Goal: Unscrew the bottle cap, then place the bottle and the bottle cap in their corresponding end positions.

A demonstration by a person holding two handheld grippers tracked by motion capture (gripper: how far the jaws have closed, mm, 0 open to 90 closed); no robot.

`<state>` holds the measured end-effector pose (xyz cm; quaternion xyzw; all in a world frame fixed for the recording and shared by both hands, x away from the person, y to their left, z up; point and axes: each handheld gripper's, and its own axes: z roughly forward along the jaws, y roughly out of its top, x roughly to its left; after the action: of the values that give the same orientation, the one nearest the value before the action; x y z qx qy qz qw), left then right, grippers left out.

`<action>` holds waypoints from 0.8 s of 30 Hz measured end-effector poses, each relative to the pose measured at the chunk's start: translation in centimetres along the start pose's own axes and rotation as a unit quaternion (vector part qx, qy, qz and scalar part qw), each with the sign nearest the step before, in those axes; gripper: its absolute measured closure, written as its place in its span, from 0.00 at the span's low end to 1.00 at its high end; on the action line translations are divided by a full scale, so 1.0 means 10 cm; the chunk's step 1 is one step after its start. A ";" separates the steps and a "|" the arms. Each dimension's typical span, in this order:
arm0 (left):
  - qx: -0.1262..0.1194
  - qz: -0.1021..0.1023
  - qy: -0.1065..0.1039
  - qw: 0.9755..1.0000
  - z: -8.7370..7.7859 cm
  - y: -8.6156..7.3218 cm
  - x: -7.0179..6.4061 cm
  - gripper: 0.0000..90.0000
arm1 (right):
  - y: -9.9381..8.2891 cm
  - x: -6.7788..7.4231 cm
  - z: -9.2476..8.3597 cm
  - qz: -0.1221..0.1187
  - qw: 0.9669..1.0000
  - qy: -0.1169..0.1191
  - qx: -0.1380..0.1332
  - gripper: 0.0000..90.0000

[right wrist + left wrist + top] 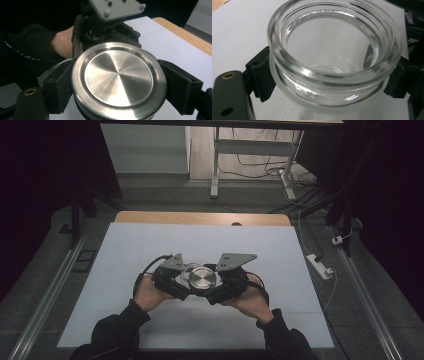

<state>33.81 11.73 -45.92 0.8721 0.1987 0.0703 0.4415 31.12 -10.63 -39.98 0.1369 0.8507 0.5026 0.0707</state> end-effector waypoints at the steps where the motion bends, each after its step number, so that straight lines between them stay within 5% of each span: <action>1: -0.002 -0.003 0.002 1.000 0.00 0.00 0.00 0.17 | 0.00 0.00 0.00 -0.001 1.000 0.000 0.002 0.21; 24: -0.010 -0.020 0.021 1.000 0.00 0.00 0.19 0.17 | -0.12 0.19 -0.02 -0.005 1.000 0.009 0.000 0.21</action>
<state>35.50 12.49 -46.03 0.8620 0.2249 0.0819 0.4469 29.09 -10.75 -40.92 0.1281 0.8520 0.5034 0.0651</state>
